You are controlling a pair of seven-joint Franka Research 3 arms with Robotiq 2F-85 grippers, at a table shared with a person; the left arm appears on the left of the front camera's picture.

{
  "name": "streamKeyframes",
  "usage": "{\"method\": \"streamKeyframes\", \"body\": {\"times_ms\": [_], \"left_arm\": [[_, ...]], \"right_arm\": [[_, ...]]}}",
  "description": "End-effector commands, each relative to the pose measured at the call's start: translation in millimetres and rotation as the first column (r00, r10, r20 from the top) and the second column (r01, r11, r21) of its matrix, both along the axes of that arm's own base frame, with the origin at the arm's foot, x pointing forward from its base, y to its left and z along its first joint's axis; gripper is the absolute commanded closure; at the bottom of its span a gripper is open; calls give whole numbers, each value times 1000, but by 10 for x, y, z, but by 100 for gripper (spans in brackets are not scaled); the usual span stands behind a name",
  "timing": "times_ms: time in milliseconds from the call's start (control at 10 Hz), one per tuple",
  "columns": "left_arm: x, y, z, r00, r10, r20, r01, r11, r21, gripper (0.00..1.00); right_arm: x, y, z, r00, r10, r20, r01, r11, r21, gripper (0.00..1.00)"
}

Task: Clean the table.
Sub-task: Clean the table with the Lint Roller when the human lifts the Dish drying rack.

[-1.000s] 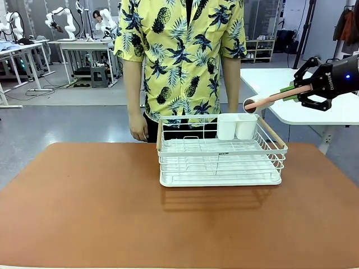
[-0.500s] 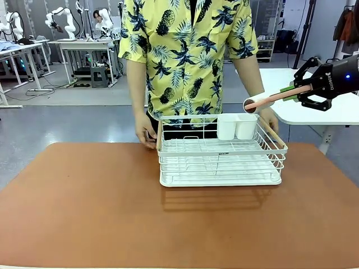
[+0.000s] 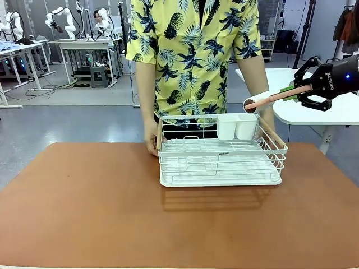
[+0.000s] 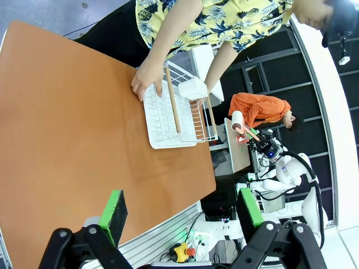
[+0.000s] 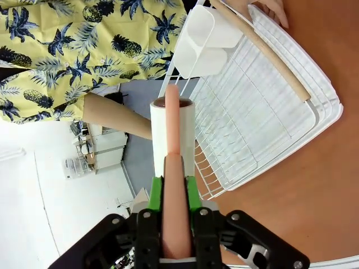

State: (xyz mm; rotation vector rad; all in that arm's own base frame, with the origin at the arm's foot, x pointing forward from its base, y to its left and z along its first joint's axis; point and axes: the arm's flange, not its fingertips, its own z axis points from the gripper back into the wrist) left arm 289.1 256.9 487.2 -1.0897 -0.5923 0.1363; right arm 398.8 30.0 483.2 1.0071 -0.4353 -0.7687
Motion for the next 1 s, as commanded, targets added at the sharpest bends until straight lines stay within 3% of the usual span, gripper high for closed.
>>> {"method": "streamKeyframes", "body": {"times_ms": [0, 900], "left_arm": [[-25, 6, 8, 1000, -6, 22, 6, 1000, -13, 0], [-25, 6, 8, 1000, -6, 22, 6, 1000, -13, 0]], "right_arm": [[-4, 4, 11, 1000, -2, 0, 2, 1000, 4, 100], [-4, 4, 11, 1000, -2, 0, 2, 1000, 4, 100]]}}
